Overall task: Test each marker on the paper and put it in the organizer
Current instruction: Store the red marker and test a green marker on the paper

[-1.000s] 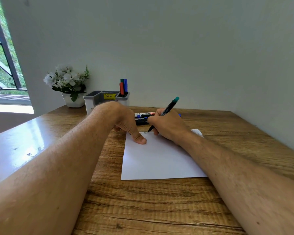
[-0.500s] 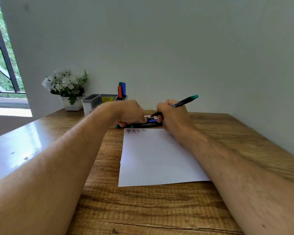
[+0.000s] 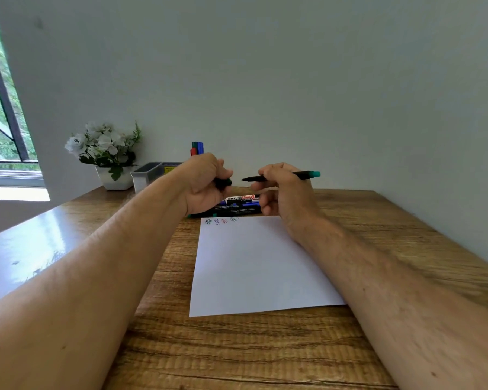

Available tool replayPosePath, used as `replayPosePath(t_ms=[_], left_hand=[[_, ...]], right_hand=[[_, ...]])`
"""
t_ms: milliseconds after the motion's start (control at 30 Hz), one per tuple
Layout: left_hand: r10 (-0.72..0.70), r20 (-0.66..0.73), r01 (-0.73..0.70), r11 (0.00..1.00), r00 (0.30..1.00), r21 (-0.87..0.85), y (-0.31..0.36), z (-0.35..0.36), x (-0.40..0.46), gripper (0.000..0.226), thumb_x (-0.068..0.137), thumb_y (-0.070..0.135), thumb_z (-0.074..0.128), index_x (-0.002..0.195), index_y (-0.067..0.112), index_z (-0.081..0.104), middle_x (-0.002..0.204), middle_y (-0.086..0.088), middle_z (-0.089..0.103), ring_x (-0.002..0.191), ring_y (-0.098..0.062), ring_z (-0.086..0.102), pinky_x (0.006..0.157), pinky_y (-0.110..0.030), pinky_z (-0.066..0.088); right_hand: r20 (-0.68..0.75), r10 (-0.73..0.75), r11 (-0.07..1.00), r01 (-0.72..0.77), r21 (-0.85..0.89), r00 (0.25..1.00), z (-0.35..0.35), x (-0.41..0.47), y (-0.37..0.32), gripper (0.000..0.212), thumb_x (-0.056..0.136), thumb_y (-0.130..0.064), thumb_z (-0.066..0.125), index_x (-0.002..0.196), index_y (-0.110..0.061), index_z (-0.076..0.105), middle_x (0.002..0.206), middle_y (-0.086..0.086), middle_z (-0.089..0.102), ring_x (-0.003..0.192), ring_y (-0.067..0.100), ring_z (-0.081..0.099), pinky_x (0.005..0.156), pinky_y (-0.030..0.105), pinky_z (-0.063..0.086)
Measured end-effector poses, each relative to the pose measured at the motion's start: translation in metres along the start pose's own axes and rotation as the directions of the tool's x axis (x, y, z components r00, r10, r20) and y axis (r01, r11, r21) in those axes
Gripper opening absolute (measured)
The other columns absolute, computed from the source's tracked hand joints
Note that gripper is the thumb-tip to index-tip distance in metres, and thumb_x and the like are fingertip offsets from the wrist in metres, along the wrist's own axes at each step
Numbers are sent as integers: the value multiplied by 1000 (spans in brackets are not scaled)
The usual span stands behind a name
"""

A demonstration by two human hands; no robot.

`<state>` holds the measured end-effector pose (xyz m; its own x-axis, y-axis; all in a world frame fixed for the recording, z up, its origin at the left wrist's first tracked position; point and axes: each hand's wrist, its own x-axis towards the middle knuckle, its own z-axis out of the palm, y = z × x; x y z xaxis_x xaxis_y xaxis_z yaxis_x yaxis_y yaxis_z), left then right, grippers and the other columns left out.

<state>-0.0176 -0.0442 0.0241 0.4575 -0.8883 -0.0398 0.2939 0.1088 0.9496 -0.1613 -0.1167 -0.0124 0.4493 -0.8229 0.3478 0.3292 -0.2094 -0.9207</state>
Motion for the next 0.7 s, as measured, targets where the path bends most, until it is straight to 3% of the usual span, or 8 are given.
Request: replayPosePath(t_ms=[133,400,567,700], left_hand=[[47,-66,-56,989,997,-137,-1,-2,4,18,89,-7,61,104,4,60,98,-13,61,85,-21,64,59,-28,57],[42,-119,-71,965,992,-252,-3,-1,4,23,88,-9,61,111,-6,61,104,-16,67,90,-24,69,62,-30,60],[16,-83,-33,977,996,-212,-5,2,0,18,87,-9,63,105,-8,62,106,-20,70,91,-28,73,67,-30,61],[52,-130,-77,978,990,-194,-4,-1,1,15,86,-6,66,100,-5,59,96,-19,70,80,-24,74,68,-27,61]], right_hand=[[-15,-27,997,28,69,1000,0,1,-2,8,93,-14,51,85,-11,53,75,13,75,43,18,54,43,27,45],[17,-40,997,38,71,999,1,1,-2,11,93,-14,52,82,-14,50,82,12,77,43,17,55,45,27,47],[35,-22,999,21,45,999,2,1,-1,11,94,-17,59,84,-15,55,86,9,78,44,17,57,45,27,47],[32,-65,998,65,-1,997,1,0,-3,4,90,-12,70,89,-16,70,80,5,77,44,16,58,42,24,46]])
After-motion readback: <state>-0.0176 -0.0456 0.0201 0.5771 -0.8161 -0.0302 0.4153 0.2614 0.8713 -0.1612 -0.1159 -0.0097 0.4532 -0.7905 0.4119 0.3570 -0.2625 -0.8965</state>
